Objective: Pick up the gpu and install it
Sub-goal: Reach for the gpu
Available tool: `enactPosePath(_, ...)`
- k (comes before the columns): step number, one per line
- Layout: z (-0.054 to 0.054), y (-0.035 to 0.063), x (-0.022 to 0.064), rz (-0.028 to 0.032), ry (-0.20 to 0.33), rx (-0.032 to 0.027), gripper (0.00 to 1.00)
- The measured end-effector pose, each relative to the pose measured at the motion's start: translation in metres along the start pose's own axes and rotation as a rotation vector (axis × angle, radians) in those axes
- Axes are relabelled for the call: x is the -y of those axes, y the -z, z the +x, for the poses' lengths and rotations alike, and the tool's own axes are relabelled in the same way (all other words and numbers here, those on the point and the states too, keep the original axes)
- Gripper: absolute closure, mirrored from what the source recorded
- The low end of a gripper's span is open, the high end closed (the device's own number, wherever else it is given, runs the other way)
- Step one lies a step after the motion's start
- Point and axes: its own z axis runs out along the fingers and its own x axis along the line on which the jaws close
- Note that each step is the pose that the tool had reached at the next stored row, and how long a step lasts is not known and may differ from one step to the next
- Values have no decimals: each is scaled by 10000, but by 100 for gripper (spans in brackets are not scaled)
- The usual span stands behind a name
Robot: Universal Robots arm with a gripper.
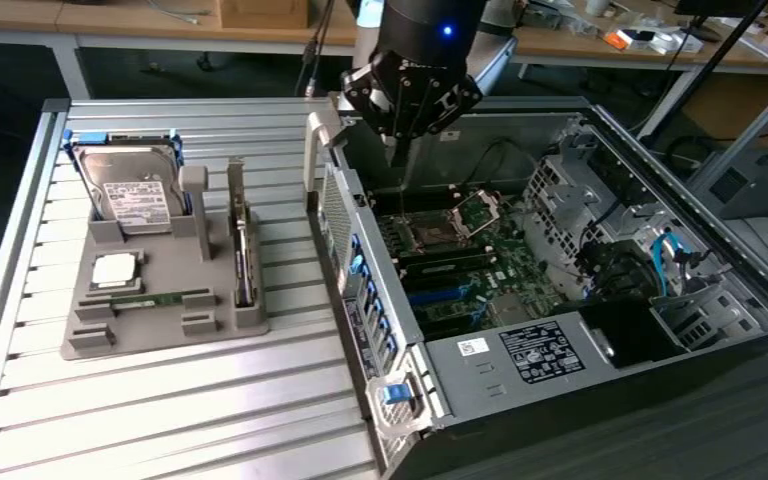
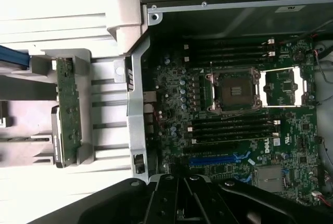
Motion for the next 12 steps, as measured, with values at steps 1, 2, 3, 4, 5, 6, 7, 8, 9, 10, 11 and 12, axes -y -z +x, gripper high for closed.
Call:
enactPosePath(1,10,0,1,1,-1,0,89)
enactPosePath(2,19,1,1,1,-1,0,89)
enactPosePath(3,28,1,2,2,0,0,89)
enactPosePath(4,38,1,3,1,0,0,89)
enactPosePath(5,55,2,4,2,0,-1,89)
enactPosePath(6,65,2,5,3,0,-1,89)
enactPosePath(7,74,3,5,3,0,-1,89)
enactPosePath(8,85,3,6,3,0,-1,89)
enactPosePath(9,93,3,7,3,0,0,89)
enactPosePath(10,104,3,8,3,0,0,89)
enactPosePath(11,111,4,8,4,1,-1,89)
enactPosePath(12,119,4,9,3,0,0,89)
